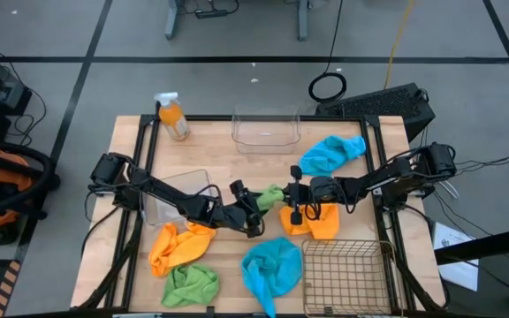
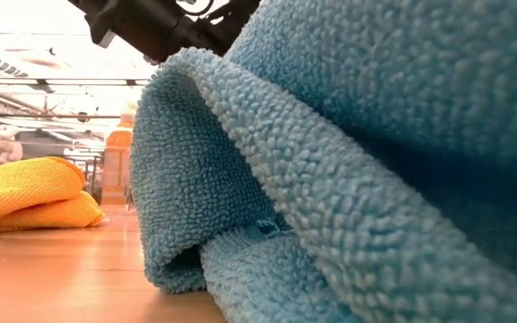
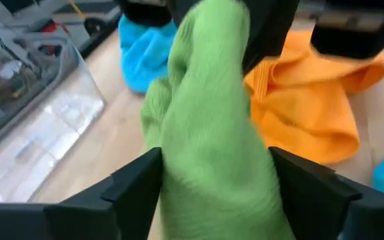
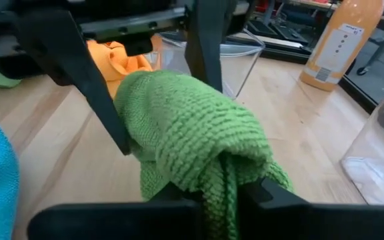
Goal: Sort microfiber towel by color & place in baskets
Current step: Put the top green microfiber towel into the bottom transparent bin
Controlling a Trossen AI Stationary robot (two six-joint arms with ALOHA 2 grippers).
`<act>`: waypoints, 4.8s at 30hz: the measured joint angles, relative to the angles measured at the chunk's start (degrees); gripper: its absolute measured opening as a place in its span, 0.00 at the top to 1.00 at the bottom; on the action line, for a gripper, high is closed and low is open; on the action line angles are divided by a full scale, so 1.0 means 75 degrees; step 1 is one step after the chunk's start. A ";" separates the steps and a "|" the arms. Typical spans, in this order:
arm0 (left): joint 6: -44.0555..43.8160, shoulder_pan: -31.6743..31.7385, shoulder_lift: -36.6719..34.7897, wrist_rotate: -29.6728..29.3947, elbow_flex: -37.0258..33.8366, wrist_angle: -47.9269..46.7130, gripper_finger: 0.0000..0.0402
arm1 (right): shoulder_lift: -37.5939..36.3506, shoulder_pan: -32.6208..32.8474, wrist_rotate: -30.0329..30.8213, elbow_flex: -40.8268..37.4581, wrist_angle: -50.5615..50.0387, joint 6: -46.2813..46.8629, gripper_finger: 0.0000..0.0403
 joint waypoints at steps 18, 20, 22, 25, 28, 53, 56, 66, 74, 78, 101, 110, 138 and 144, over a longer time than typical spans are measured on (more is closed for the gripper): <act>0.0517 0.0361 0.0006 0.0872 -0.0009 -0.0391 0.83 | -0.0003 0.0023 -0.0399 0.0003 0.0152 0.0267 0.94; 0.0509 0.0408 0.0006 0.0868 -0.0009 -0.0392 0.94 | -0.0003 0.0023 -0.0402 0.0003 0.0109 0.0525 0.93; 0.0493 0.0449 0.0009 0.0840 -0.0015 -0.0334 0.95 | -0.0003 0.0023 -0.0402 0.0004 0.0018 0.0800 0.89; 0.0496 0.0460 0.0015 0.0785 -0.0017 -0.0117 0.93 | -0.0006 0.0023 -0.0418 0.0006 -0.0112 0.1073 0.79; 0.0490 0.0460 0.0015 0.0690 -0.0017 -0.0059 0.94 | -0.0006 0.0023 -0.0652 0.0006 -0.0122 0.1215 0.66; -0.0113 0.0325 0.0015 0.0385 -0.0015 0.0520 0.96 | -0.0006 -0.0017 -0.0991 0.0006 0.0667 0.1387 0.40; -0.0110 0.0210 0.0015 0.0405 -0.0015 0.0644 0.96 | -0.0006 -0.0016 -0.1003 0.0006 0.0664 0.1376 0.56; -0.0422 0.0035 -0.0003 0.1314 -0.0015 0.0734 0.87 | -0.0003 0.0020 -0.0248 0.0003 0.0860 0.0991 0.92; -0.1100 -0.0259 -0.0003 0.1656 -0.0003 0.0483 0.66 | -0.0003 0.0017 0.0499 0.0003 0.0827 0.0404 0.96; -0.1114 -0.0519 -0.0209 0.1751 -0.0001 -0.0154 0.55 | -0.0051 0.0006 0.1304 0.0006 0.0661 0.0108 0.96; 0.0286 -0.2562 -0.2368 -0.1365 -0.0003 -0.2762 0.68 | -0.2367 0.0705 -0.0798 0.0012 -0.1584 -0.0874 0.94; 0.0491 -0.2080 -0.1336 -0.1072 -0.0015 -0.0930 0.68 | -0.2363 0.0854 -0.0772 0.0012 -0.1209 -0.0722 0.94; 0.1102 -0.0964 -0.0378 -0.0106 -0.0009 0.2539 0.34 | -0.2355 0.0851 -0.0421 0.0009 -0.1054 -0.0638 0.93; 0.1113 -0.0540 -0.0096 -0.0592 -0.0009 0.2844 0.33 | -0.2355 0.0845 0.0458 0.0009 -0.1197 -0.0411 0.93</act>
